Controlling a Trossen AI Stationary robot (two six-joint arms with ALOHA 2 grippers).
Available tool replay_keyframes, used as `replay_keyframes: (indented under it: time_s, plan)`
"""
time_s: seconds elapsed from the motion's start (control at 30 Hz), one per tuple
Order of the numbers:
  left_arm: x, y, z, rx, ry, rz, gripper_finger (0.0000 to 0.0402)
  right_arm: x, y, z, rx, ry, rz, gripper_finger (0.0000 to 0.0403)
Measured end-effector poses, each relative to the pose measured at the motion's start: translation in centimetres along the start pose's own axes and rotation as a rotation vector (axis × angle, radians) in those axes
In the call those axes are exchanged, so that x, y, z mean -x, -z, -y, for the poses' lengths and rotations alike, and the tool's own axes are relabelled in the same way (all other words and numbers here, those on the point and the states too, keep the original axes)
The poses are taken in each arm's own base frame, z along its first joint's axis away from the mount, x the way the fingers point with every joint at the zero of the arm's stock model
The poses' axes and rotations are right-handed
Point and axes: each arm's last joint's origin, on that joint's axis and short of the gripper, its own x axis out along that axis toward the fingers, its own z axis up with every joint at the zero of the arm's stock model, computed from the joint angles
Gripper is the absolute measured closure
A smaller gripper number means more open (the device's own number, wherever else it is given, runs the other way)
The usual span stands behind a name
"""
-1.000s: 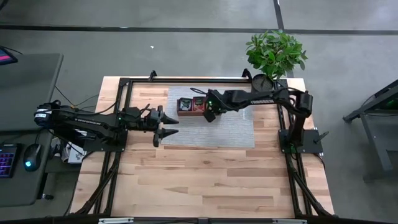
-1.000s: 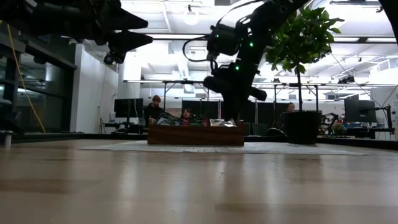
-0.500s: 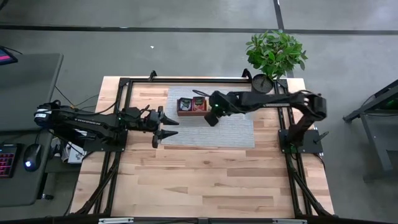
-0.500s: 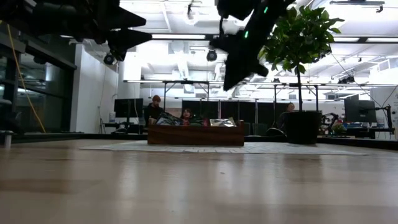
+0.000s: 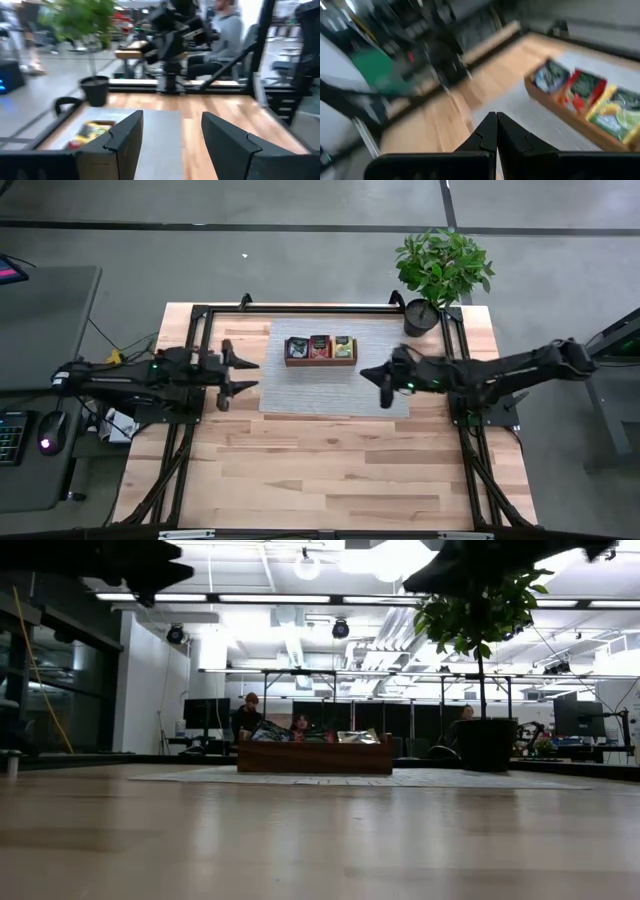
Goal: Pick & Place Tea
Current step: Return to Home Position
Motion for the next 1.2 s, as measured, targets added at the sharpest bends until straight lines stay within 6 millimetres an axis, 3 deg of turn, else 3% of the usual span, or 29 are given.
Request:
replay_keyframes:
  time_s: [0.17, 0.3, 0.43, 0.8, 1.0, 1.2]
  plan:
    - [2.8, 0.3, -0.4, -0.022, -0.102, 0.052, 0.0202, 2.7, 1.8, 0.5, -0.024, -0.041, 0.195, 0.0403]
    - [4.2, 3.1, -0.5, 0.063, -0.127, 0.119, 0.0202, 3.9, 2.6, 1.2, -0.026, -0.083, 0.293, 0.0403]
    - [3.6, 5.2, -0.5, 0.129, -0.133, 0.162, 0.0202, 4.9, 3.5, 2.3, -0.026, -0.115, 0.346, 0.0403]
    - [3.1, 6.0, -0.7, 0.112, -0.227, 0.142, 0.0202, 8.1, 7.0, 6.8, -0.125, -0.221, 0.566, 0.0403]
    - [3.1, 7.5, -0.9, 0.135, -0.291, 0.166, 0.0202, 8.9, 6.5, 7.1, -0.063, -0.186, 0.620, 0.0403]
    - [3.1, 7.5, -0.9, 0.119, -0.313, 0.164, 0.0211, 8.9, 6.5, 8.0, 0.006, -0.174, 0.578, 0.0403]
